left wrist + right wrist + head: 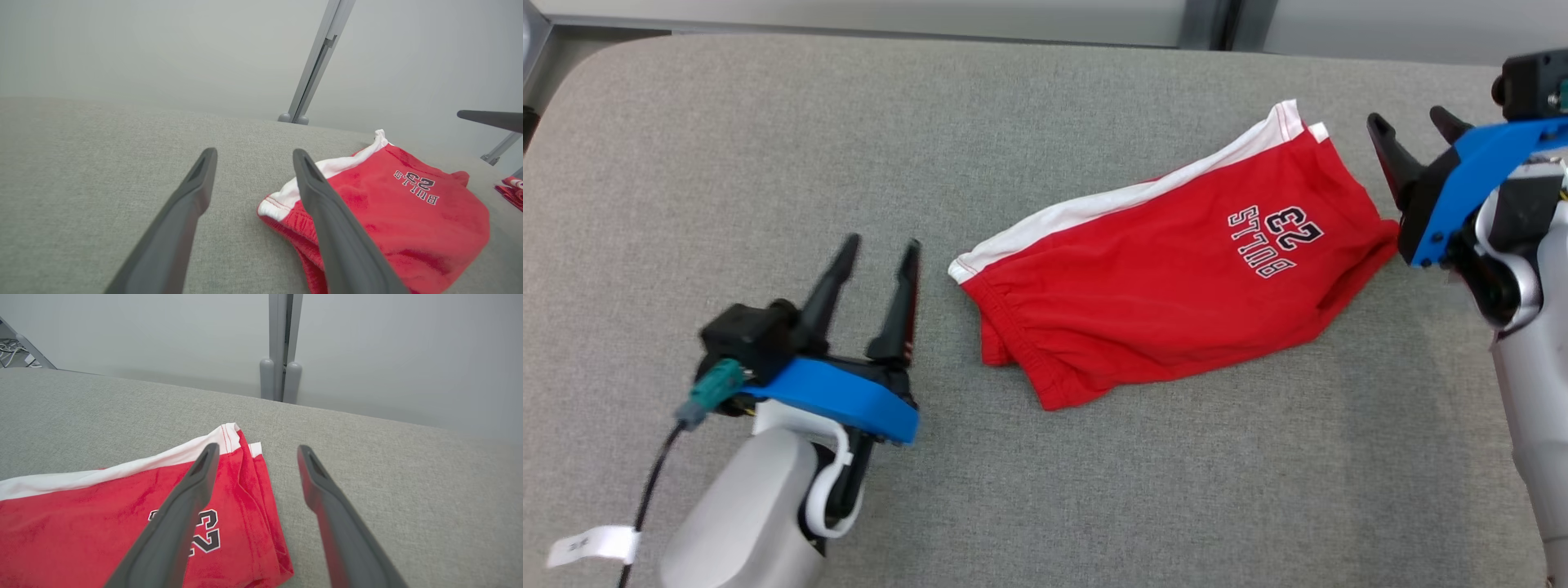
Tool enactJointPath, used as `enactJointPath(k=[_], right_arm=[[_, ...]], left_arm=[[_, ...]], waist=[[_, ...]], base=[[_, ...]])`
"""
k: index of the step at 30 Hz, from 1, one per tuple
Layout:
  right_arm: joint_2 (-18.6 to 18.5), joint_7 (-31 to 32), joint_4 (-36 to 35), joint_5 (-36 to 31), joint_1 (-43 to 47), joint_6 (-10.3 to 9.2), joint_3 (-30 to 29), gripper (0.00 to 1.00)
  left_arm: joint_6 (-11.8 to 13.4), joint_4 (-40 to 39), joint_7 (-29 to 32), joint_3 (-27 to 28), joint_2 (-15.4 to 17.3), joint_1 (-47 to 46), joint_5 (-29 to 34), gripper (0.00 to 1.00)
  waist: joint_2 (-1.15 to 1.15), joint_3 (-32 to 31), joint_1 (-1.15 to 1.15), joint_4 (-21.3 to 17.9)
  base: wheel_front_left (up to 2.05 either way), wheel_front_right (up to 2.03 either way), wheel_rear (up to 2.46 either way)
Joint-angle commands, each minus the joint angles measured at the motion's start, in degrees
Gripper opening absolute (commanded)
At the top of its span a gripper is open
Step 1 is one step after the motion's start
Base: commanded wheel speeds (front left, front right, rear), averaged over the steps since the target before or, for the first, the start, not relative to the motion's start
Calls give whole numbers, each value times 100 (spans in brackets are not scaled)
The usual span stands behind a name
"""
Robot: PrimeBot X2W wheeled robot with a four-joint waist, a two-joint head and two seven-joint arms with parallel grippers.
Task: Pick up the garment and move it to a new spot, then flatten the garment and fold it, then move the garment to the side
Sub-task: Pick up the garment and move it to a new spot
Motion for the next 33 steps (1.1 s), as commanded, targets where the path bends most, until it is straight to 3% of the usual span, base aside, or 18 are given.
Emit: enactJointPath(k=[1,6,11,20,33], right_arm=[[-83,-182,-59,-3,193,-2,87,100],[-214,-665,-140,204,535,-2,103,100],[-175,-1152,19,328,665,-2,-97,100],[-82,-726,1027,551,138,-1,-542,100],[-187,-656,2018,344,-280,-1,-627,100]], left_arm=[[35,-185,-39,350,-21,113,230,100],[47,-631,-38,1332,-232,628,1142,100],[-108,-832,-39,1908,-507,958,1793,100],[-411,-876,-40,2231,-808,936,2303,100],[-508,-874,-41,2337,-987,810,2403,100]], waist=[[0,-74,1,-35],[0,-160,1,-31],[0,-138,1,45],[0,176,1,427],[0,478,1,784]], base=[[0,0,0],[0,0,0],[0,0,0],[0,0,0],[0,0,0]])
